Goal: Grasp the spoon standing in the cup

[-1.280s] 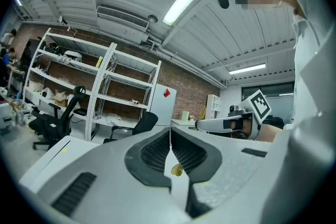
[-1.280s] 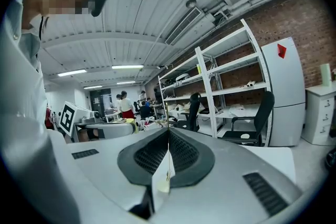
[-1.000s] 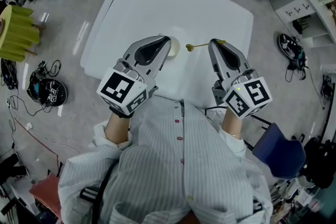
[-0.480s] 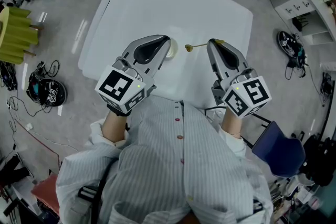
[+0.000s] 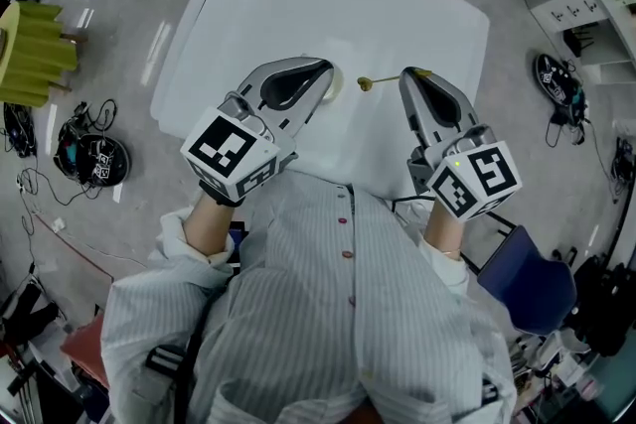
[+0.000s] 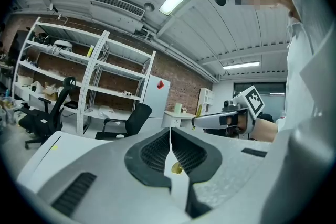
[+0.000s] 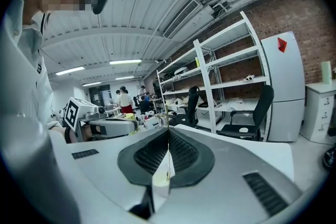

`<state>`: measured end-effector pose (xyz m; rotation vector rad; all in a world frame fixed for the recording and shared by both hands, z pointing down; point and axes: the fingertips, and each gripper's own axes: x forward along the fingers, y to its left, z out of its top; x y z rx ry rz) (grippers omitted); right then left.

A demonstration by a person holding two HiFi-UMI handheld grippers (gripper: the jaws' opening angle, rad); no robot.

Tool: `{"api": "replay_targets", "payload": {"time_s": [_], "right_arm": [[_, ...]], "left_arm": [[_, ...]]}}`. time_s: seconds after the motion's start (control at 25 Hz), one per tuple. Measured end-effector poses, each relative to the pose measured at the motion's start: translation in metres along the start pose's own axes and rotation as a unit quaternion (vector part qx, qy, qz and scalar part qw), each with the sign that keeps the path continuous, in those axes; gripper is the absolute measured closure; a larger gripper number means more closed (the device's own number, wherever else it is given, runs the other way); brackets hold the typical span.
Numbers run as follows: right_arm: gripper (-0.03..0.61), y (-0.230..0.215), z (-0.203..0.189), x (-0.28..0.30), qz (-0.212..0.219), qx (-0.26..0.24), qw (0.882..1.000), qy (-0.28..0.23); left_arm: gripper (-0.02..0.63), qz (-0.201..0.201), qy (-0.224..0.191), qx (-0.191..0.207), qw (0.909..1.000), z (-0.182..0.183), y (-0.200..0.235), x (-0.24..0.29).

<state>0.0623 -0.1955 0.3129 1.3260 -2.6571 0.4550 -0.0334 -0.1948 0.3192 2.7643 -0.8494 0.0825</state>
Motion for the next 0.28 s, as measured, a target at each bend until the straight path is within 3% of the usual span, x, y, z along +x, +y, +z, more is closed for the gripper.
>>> {"api": "replay_targets", "payload": {"time_s": [0.28], "right_arm": [[0.566, -0.0055, 0.0018, 0.0026, 0.000, -0.004, 1.000, -0.008]], "left_arm": [[0.598, -0.008, 0.000, 0.015, 0.9999, 0.0046, 0.0065, 0.0090]]}}
